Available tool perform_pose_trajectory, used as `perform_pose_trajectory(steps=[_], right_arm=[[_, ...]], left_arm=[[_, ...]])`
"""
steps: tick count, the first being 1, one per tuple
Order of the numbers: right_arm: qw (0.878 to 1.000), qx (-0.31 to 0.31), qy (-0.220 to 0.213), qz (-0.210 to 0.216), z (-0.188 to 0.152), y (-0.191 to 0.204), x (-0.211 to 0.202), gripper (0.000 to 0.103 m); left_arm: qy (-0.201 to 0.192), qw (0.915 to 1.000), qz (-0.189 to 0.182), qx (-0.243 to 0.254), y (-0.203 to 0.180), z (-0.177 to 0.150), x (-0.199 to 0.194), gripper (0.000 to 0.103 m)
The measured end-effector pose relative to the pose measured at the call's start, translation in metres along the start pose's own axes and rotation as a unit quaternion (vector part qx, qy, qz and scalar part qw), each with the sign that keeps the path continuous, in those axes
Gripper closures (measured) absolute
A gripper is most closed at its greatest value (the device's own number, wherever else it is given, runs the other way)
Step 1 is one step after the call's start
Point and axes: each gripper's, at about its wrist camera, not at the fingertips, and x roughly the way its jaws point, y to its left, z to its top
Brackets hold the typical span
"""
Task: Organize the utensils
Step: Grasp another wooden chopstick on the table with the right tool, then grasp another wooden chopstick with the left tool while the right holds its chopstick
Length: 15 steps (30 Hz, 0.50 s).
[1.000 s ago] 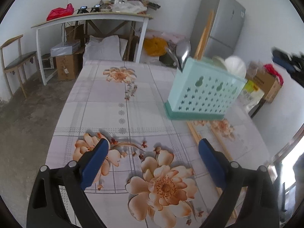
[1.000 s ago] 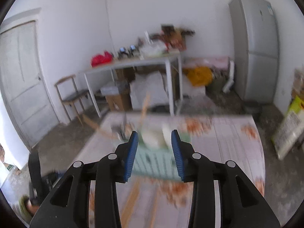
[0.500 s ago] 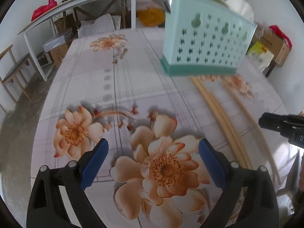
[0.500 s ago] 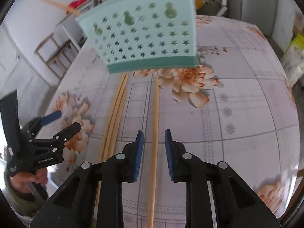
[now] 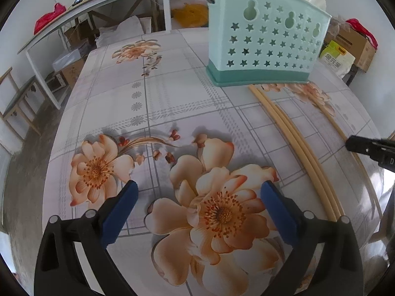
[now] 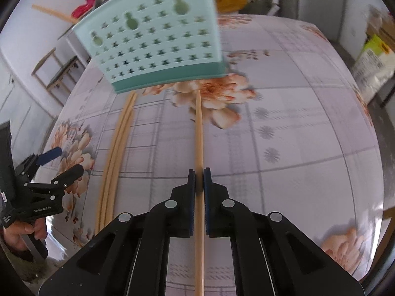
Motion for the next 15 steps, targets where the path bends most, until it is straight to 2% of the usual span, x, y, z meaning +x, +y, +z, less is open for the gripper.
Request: perform_pose_trajectory(steps=[4,7,9,10,12,15], right_arm=[[1.000,0.013,-0.007,0.011,-0.003,-0.007,-0.002,0.098],[1.000,0.006,-0.011,0.005,-0.004,-0.004,-0.004,0.098],[1.000,0.003,-0.014,0.005,-0.005,-0.004,-0.004,0.098],[1.000,0.004,-0.014,0.007,-0.005,-0.004,-0.004,0.098],[1.000,0.007,-0.015,0.012,-0.005,-0.006,-0.004,0.098],[1.000,0.011,-0.017,0.019,-0.006,-0.009,-0.004,0.098]], left_arm=[[-0.020,0.9973,-0.064,-0.031,-0.003,0.008,-0.010,0.021],[-0.024,0.9924,-0.118,-0.029,-0.019,0.015,-0.013,0.034],[-0.024,0.9897,-0.140,-0.019,-0.031,0.017,-0.012,0.045],[-0.023,0.9892,-0.144,-0.010,-0.038,0.018,-0.011,0.049],[-0.019,0.9895,-0.142,0.014,-0.054,0.020,-0.006,0.065],[-0.007,0.9899,-0.139,0.027,-0.066,0.019,0.001,0.081]])
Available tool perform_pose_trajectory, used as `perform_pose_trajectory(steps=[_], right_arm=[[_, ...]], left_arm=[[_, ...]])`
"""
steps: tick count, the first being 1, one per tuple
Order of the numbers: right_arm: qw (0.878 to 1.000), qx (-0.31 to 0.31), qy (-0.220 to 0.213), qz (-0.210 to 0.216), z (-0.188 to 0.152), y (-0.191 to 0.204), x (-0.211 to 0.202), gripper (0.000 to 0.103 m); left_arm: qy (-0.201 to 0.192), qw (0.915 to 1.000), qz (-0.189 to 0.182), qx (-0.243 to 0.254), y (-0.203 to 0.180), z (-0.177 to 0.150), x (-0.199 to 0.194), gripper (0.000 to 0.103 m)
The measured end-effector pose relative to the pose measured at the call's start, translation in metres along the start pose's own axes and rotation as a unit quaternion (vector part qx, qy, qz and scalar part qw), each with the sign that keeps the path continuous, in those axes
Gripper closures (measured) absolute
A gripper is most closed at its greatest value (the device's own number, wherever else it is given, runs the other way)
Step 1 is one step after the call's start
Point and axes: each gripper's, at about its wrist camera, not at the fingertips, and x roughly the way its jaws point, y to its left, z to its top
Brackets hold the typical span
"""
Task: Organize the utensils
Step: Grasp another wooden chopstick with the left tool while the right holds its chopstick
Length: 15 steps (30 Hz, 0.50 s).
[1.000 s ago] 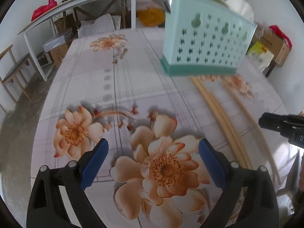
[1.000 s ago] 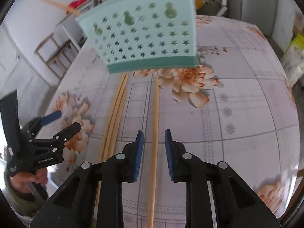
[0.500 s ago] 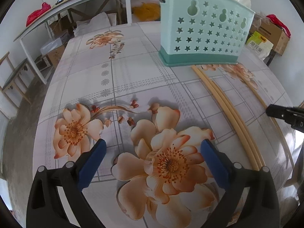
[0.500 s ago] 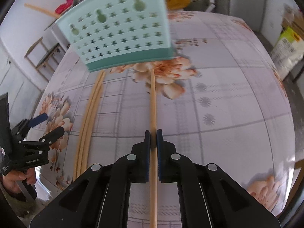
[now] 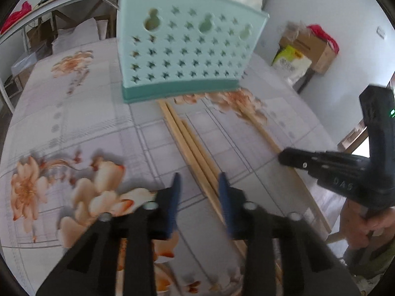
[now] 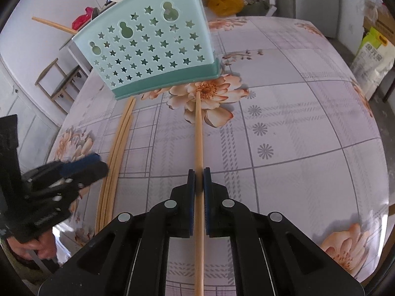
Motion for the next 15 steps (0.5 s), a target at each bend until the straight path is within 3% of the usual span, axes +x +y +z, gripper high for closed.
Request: perform_pose_trajectory(steps=[5,15], right_arm=[[1.000,0.003,-0.004,0.006,-0.001,-0.001,0.000,0.098],[1.000,0.008,-0.006,0.017,-0.002,-0.004,-0.002,0.098]], left_arm=[[0.000,1.0000,0.008,0.004,-0.005,0.001,0.002,0.094],[-0.001,0.9991,0.042,-0.009,0.009,-0.002,-0.006,0.097]])
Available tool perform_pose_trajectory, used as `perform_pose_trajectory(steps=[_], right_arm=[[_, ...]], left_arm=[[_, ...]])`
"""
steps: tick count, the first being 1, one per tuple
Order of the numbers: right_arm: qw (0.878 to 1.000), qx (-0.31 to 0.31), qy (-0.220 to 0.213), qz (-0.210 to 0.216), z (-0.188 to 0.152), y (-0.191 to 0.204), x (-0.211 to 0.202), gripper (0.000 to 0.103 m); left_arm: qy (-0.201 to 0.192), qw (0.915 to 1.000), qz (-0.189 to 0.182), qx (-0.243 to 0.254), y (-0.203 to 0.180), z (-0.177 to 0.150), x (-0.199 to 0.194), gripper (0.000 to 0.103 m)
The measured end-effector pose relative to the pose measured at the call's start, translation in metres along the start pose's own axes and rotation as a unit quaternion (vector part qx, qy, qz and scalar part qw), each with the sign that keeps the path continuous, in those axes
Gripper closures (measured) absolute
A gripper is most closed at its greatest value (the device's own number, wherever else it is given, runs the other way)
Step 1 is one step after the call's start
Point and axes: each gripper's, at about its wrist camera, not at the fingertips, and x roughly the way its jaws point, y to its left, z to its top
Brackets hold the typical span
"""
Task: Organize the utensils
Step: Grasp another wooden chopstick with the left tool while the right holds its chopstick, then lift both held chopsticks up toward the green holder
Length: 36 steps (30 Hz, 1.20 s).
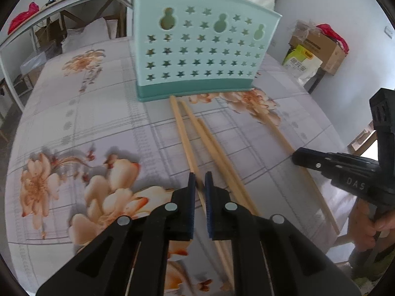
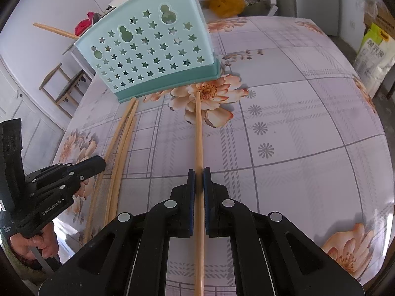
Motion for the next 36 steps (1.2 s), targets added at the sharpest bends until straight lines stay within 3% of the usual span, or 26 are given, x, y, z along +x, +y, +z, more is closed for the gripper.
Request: perform_pose_trajectory(steps=[7,15,20,26,36], right_arm=[[1.000,-0.005,0.000,-0.003,0.000,0.002,0.001,0.098],[1.000,-0.003,0.002,-0.004,0.000,0.004,0.001,0.098],[1.000,-0.002,0.003,-0.006,0.001,0.005,0.002,0.098],[1.000,-0.004,0.003,-0.009,0.001,0.005,0.002,0.098],[1.000,-0.003,0.005,-0.010,0.000,0.005,0.001,0.098]], left_arm=[[0.016,0.9991,0.032,-0.024,0.023,-0.017,-0.019,0.098],[0.017,0.9980,0.040,-0.045,0.035,-0.035,-0.039,0.096],[0.015,0.9982,0.042,-0.040,0.035,-0.024,-0.036,0.081],[0.035,0.9975,0.032,-0.053,0.040,-0.006,-0.017,0.081],[0.015,0.9980,0.046,-0.041,0.040,0.014,0.001,0.084]])
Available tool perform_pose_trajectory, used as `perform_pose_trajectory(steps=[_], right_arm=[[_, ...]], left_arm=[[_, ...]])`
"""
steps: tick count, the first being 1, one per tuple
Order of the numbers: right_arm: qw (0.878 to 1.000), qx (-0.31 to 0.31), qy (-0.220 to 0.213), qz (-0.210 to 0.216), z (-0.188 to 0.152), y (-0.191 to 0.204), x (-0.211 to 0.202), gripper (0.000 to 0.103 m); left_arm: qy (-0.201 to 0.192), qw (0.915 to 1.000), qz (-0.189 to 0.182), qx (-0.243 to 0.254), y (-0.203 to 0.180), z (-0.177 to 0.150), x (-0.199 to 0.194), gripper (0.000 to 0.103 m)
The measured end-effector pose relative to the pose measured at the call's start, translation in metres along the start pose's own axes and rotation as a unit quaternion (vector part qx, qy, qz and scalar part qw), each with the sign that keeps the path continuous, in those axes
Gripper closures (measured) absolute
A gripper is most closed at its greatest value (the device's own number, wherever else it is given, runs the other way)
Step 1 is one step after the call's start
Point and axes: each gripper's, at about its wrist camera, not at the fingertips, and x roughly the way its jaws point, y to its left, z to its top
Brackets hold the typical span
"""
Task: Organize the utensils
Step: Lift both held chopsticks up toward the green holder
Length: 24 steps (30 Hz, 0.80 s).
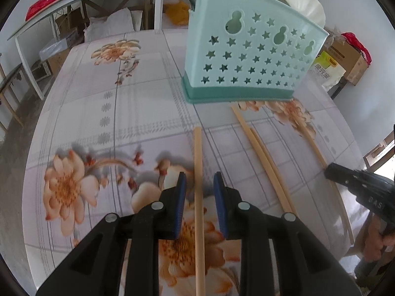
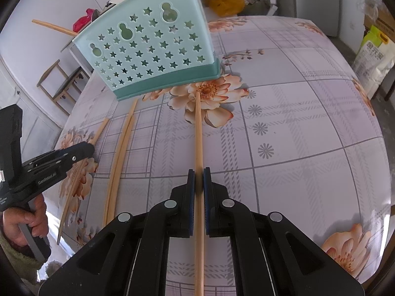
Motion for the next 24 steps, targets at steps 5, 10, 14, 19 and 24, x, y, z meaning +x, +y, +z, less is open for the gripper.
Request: perform_pose_trajectory(steps=[5,10,14,19,24], right_arm=[[1.000,0.001,0.006,0.006,0.003,-0.002,0.001,0.098],[1.000,-0.001,0.011,0.008,0.012,-0.001,0.007,0.097],[1.000,-0.006,0.010,0.007,0.018,0.002,0.012,0.097],[1.000,0.001,0.012,0.022,0.027,0.001,0.018,0.097],[1.000,0.007,0.016,0.026,0.032,0.001,0.021,0.097]], left_arm=[[-0.011,0.9999,0.006,-0.006,0.002,0.003,0.003,0.091],[-0.015,0.9999,0.006,-0.003,0.003,0.002,0.003,0.092],[-0.017,0.9998,0.005,-0.006,0.003,0.002,0.003,0.092],[-0.019,0.9998,0.008,-0.005,0.003,0.001,0.003,0.092],[-0.019,0.9998,0.010,-0.005,0.002,0.001,0.003,0.092]])
